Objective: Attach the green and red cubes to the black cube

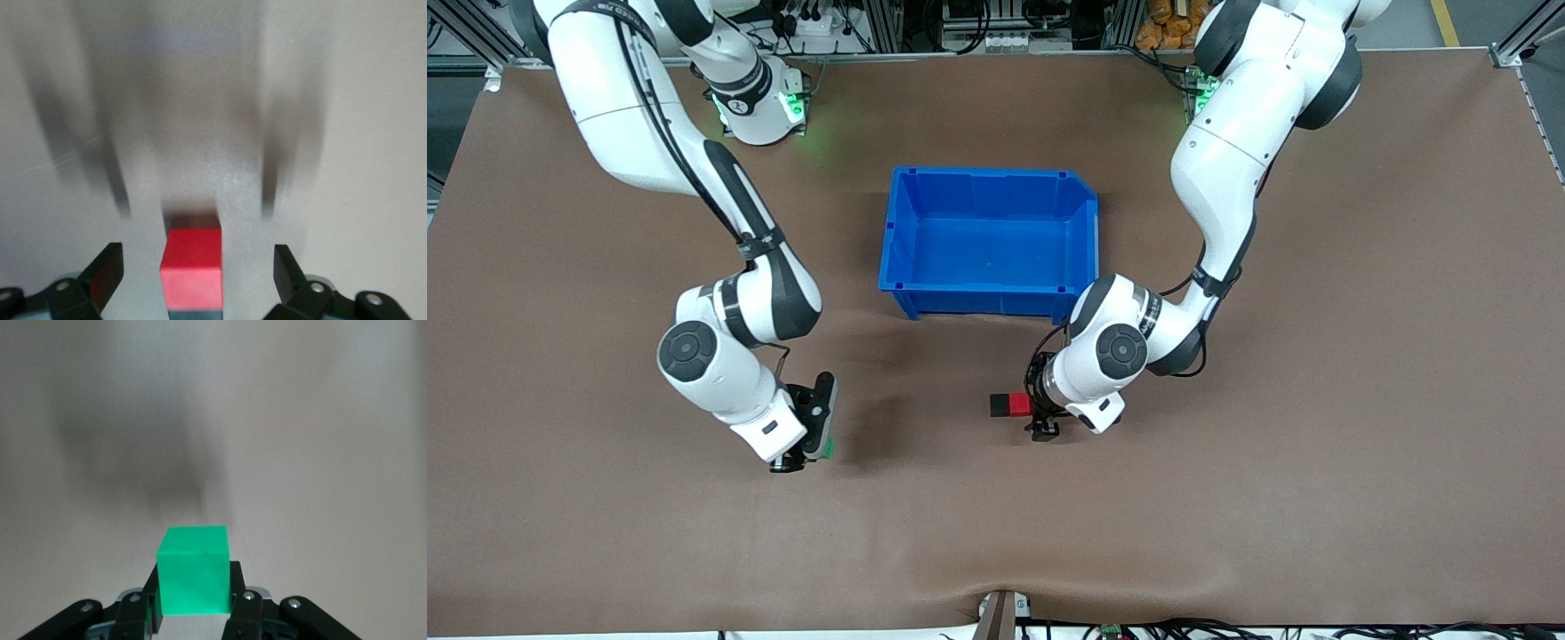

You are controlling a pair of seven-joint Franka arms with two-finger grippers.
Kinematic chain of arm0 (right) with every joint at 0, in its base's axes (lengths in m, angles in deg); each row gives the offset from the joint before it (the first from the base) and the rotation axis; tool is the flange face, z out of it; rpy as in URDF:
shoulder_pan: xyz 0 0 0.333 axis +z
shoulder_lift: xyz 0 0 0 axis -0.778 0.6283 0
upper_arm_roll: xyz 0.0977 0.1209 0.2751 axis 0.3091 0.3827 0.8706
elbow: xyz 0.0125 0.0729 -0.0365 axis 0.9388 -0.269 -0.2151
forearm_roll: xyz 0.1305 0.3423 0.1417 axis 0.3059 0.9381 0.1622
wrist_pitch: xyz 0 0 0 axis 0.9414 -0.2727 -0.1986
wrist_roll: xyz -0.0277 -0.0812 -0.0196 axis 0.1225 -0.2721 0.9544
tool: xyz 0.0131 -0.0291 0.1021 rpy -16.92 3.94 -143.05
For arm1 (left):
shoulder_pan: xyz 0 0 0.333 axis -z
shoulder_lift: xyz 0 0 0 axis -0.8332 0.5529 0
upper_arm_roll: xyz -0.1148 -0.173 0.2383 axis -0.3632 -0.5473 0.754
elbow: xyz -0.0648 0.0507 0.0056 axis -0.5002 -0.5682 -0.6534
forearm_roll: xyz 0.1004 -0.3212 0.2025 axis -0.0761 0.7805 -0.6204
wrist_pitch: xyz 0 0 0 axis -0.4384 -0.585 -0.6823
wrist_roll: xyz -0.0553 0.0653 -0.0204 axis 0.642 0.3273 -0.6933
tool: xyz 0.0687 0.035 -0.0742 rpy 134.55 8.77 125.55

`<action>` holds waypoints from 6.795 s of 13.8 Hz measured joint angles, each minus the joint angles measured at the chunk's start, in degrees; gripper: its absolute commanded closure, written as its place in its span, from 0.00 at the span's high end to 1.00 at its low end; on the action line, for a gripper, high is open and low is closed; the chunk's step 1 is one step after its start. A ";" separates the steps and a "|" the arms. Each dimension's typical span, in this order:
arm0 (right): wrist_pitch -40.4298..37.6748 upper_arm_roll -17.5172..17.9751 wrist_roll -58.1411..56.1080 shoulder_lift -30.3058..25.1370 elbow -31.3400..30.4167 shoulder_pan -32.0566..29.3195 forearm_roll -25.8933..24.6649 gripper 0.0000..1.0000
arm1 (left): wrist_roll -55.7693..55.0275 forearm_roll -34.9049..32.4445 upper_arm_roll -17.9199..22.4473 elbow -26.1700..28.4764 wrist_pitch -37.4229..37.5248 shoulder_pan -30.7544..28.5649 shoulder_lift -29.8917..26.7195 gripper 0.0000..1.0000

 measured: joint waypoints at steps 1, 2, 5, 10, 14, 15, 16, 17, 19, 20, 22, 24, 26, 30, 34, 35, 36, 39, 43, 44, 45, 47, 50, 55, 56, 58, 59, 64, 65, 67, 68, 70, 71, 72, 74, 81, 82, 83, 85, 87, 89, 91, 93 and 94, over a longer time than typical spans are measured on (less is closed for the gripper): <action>-0.02 0.07 2.88 0.01 0.39 1.68 0.00 0.00 | 0.01 0.00 0.02 -0.51 2.91 -0.71 -1.42 1.00; -0.06 0.11 6.06 0.15 0.85 3.70 -0.01 0.00 | 0.31 0.00 0.05 -0.94 6.26 -1.54 -3.32 1.00; -0.07 0.03 11.56 2.57 3.77 9.23 -0.02 0.00 | 8.46 -0.01 0.19 -1.53 17.17 -4.60 -10.95 1.00; -0.20 -0.13 18.31 9.29 10.46 12.93 -0.05 0.00 | 34.45 -0.02 0.69 -0.94 35.77 -11.81 -23.62 1.00; -6.96 -0.33 24.67 10.45 12.19 16.13 -0.28 0.00 | 49.51 -3.21 0.85 -0.56 43.30 -18.32 -30.19 1.00; -8.06 -0.42 25.21 10.50 12.53 16.63 -0.72 0.00 | 53.17 -4.11 0.87 -0.51 45.10 -19.58 -31.84 1.00; -8.57 -0.47 25.49 10.57 12.75 16.87 -1.43 0.00 | 56.59 -4.50 0.94 -0.47 46.71 -20.88 -33.59 1.00; -8.68 -0.49 25.51 10.68 12.90 16.94 -2.97 0.00 | 59.65 -5.02 1.05 -0.40 48.19 -22.25 -35.40 1.00; -8.71 -0.47 25.52 11.15 13.54 17.31 -7.90 0.00 | 66.51 -7.51 1.15 -0.17 49.94 -25.05 -38.42 1.00; -8.85 -0.46 25.52 11.49 14.08 17.65 -9.30 0.00 | 70.77 -8.86 1.21 0.02 50.66 -26.60 -39.57 1.00; -9.08 -0.46 25.52 12.25 15.32 18.23 -10.12 0.00 | 78.04 -10.79 1.33 0.35 51.26 -29.93 -40.95 1.00; -9.20 -0.47 25.50 13.46 17.17 18.48 -10.20 0.00 | 81.90 -11.25 1.42 0.48 51.61 -32.70 -41.45 1.00; -9.20 -0.47 25.50 14.79 18.90 18.89 -10.22 0.00 | 83.12 -12.87 1.43 0.52 52.15 -34.42 -41.72 1.00; -9.21 -0.46 25.53 16.41 20.72 19.97 -10.23 0.00 | 83.96 -14.82 1.21 0.53 53.00 -34.45 -42.55 1.00; -9.27 -0.49 26.17 16.72 20.90 20.11 -10.23 0.00 | 91.20 -14.99 1.20 0.66 54.20 -34.49 -43.80 1.00; -9.27 -0.49 26.87 16.76 20.91 20.14 -10.23 0.00 | 91.60 -15.12 1.21 0.94 54.29 -34.50 -44.04 1.00; -9.27 -0.48 27.27 16.80 20.92 20.25 -10.23 0.00 | 91.65 -15.16 1.21 1.50 54.30 -34.49 -44.24 1.00; -9.23 -0.48 27.84 16.97 21.07 20.59 -10.23 0.00 | 91.66 -15.17 1.17 5.17 51.97 -34.46 -45.69 1.00; -8.89 -0.48 28.09 17.37 21.44 20.68 -10.23 1.00 | 91.66 -15.17 1.14 11.73 47.61 -34.45 -49.17 1.00; -8.08 -0.48 28.11 17.44 21.49 20.82 -10.23 1.00 | 91.65 -15.17 1.14 12.25 47.42 -34.45 -49.47 1.00; -7.25 -0.47 28.15 17.47 21.49 21.01 -10.23 1.00 | 91.65 -15.17 1.14 12.50 47.32 -34.45 -49.56 1.00; -6.77 -0.47 28.24 17.52 21.49 21.27 -10.23 1.00 | 91.65 -15.17 1.14 12.70 47.26 -34.46 -49.58 1.00; -6.72 -0.57 28.29 17.55 21.51 21.28 -10.23 1.00 | 91.65 -15.17 1.14 12.71 47.24 -34.46 -49.65 1.00; -8.28 -0.87 28.81 16.53 22.40 21.21 -10.23 1.00 | 91.65 -15.17 1.30 12.57 47.12 -34.74 -50.08 1.00; -10.07 -0.94 29.27 15.74 22.44 21.17 -10.23 1.00 | 91.65 -15.17 1.35 12.32 47.05 -34.95 -50.20 1.00; -15.38 -1.26 32.79 13.29 22.62 21.06 -10.23 1.00 | 91.65 -15.17 1.36 12.11 47.02 -35.11 -50.57 1.00; -18.20 -1.80 35.35 11.65 22.72 20.89 -10.23 1.00 | 91.65 -15.17 1.26 12.07 47.02 -35.10 -50.73 1.00; -27.85 -3.06 39.21 2.13 23.19 12.05 -8.87 1.00 | 93.06 -15.16 1.07 11.96 47.33 -35.03 -51.95 1.00; -29.33 -3.07 39.21 0.20 23.23 9.77 -7.34 1.00 | 94.74 -15.16 1.02 11.97 48.10 -35.02 -52.50 1.00; -32.39 -3.10 39.26 -3.61 23.27 5.34 -4.38 1.00 | 97.71 -15.08 0.89 12.02 49.15 -34.86 -53.38 1.00; -33.83 -3.13 39.31 -5.40 23.27 2.98 -3.04 1.00 | 98.86 -14.86 0.85 12.24 49.46 -34.64 -53.84 1.00; -37.63 -3.16 39.36 -9.01 23.32 -2.32 -0.43 1.00 | 100.53 -14.49 0.86 13.75 49.68 -33.48 -55.07 1.00; -40.58 -3.15 39.35 -10.95 23.34 -5.28 0.50 1.00 | 100.54 -14.46 0.99 14.82 49.68 -32.55 -55.82 1.00; -43.65 -3.12 39.32 -12.92 23.35 -8.15 1.00 1.00 | 100.54 -14.46 1.18 15.82 49.68 -31.55 -56.56 1.00; -50.17 -3.14 39.41 -17.11 23.37 -12.73 1.46 1.00 | 100.54 -14.40 1.33 17.61 49.68 -30.37 -57.96 1.00; -63.48 -5.45 53.69 -30.28 18.27 -16.94 1.61 1.00 | 100.59 -13.12 1.55 18.98 49.60 -30.26 -58.90 1.00; -63.66 -6.24 55.16 -32.67 15.55 -16.59 1.61 1.00 | 100.61 -13.07 1.58 18.98 49.60 -30.27 -58.96 1.00; -63.77 -6.77 57.03 -35.16 12.50 -16.47 1.61 1.00 | 100.76 -13.05 1.62 18.99 49.68 -30.28 -59.04 1.00; -63.73 -7.22 61.71 -39.57 6.46 -16.43 1.61 1.00 | 101.57 -13.04 1.75 19.01 51.02 -30.30 -59.14 1.00; -62.23 -7.39 63.81 -42.76 1.31 -16.42 1.62 1.00 | 101.79 -13.03 1.86 19.11 52.32 -30.30 -59.17 1.00; -60.96 -7.69 64.50 -45.07 -2.43 -16.48 1.60 1.00 | 101.86 -12.95 1.85 19.19 52.57 -30.24 -59.21 1.00; -60.46 -8.01 65.57 -46.16 -4.05 -16.60 1.59 1.00 | 101.86 -12.94 1.80 19.18 52.58 -30.17 -59.38 1.00; -59.54 -8.07 66.22 -46.25 -4.43 -16.60 1.57 1.00 | 101.87 -12.94 1.78 19.03 52.57 -30.13 -59.57 1.00; -59.03 -8.07 66.26 -46.25 -4.62 -16.60 1.55 1.00 | 101.87 -12.94 1.74 18.95 52.57 -30.10 -59.60 1.00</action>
